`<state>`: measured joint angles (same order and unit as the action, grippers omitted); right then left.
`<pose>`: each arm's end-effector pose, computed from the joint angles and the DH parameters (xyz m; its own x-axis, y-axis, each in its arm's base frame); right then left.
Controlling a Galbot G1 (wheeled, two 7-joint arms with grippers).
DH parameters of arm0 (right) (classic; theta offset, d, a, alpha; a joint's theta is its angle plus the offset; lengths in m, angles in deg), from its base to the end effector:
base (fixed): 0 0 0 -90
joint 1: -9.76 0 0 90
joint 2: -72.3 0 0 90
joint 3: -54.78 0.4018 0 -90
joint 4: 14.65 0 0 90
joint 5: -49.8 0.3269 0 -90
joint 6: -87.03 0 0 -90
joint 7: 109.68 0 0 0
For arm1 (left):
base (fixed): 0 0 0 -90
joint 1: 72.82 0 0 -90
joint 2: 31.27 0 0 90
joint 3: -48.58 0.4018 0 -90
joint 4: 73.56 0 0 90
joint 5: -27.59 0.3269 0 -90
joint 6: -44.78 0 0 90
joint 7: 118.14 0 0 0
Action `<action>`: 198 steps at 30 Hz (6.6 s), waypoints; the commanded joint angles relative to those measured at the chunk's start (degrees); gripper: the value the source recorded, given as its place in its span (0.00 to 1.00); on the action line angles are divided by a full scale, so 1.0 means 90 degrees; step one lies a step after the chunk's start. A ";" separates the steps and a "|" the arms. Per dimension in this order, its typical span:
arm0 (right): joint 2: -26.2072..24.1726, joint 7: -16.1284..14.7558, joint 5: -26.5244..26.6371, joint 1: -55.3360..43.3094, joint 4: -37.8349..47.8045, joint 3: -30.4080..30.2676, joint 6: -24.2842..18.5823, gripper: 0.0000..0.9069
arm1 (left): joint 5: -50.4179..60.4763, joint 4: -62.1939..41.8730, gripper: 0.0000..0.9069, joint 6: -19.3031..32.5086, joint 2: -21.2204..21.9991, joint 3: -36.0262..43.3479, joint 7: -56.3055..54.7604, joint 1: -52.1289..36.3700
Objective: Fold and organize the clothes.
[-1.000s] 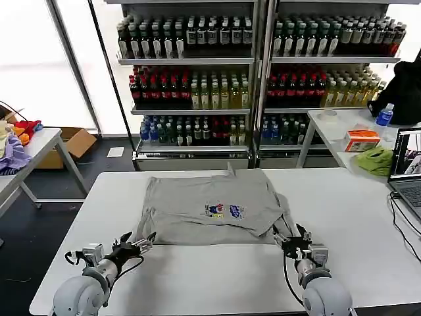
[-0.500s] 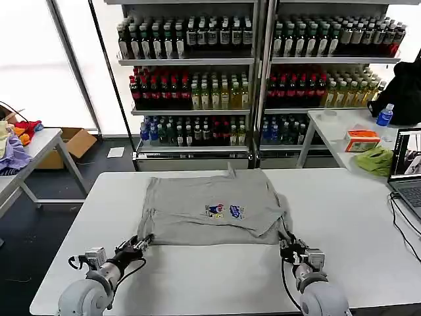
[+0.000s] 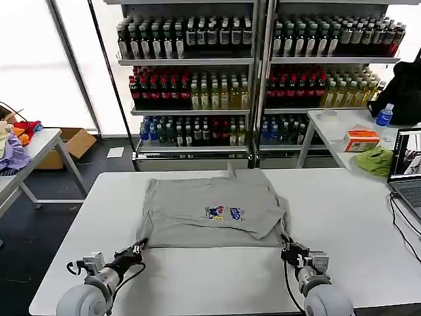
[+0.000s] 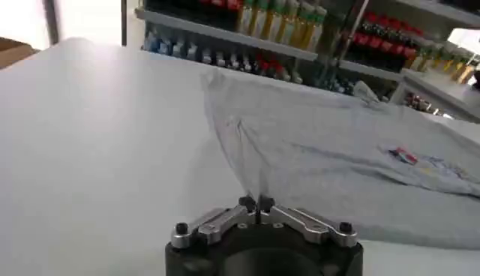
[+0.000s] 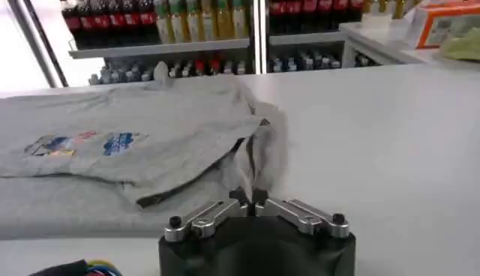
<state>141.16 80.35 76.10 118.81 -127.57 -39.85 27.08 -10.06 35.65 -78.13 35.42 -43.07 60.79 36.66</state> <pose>0.1972 -0.0763 -0.3482 -0.8642 -0.0795 0.4969 -0.0607 0.9967 0.0540 0.2020 0.1246 -0.3543 -0.8111 0.2105 0.5457 0.0813 0.9645 -0.2513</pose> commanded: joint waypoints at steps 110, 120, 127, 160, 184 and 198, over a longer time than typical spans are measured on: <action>0.1042 -0.2191 -0.0445 -0.5614 0.5870 -0.1567 0.0337 0.00 | -0.0217 -0.3252 0.01 -0.0020 -0.1576 0.1665 0.1680 -0.3252; 0.1054 -0.2138 -0.0436 -0.5576 0.5829 -0.1534 0.0325 0.00 | -0.0152 -0.3065 0.01 -0.0009 -0.1585 0.1522 0.1755 -0.2970; 0.1104 -0.2068 -0.0110 -0.5547 0.5653 -0.1489 0.0326 0.00 | -0.0379 -0.3097 0.01 0.0230 -0.1526 0.1546 0.1582 -0.3166; -0.0527 -0.1285 0.1933 -0.2175 0.0389 -0.0116 0.0366 0.00 | -0.0922 -0.0098 0.01 0.0344 -0.1775 -0.0069 0.0921 -0.0983; -0.0860 -0.1288 0.1616 0.1197 -0.1105 0.1173 0.0349 0.00 | 0.0093 0.1689 0.01 -0.0013 -0.1375 -0.1127 0.0927 0.1675; -0.0692 -0.1393 0.1201 0.1330 -0.1103 0.1012 0.0341 1.00 | 0.1354 0.1902 0.93 -0.0017 -0.0808 -0.1264 0.1049 0.2757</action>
<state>134.76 68.30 88.73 127.19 -135.96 -31.23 30.18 -6.36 50.27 -78.08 25.33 -53.24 70.03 53.53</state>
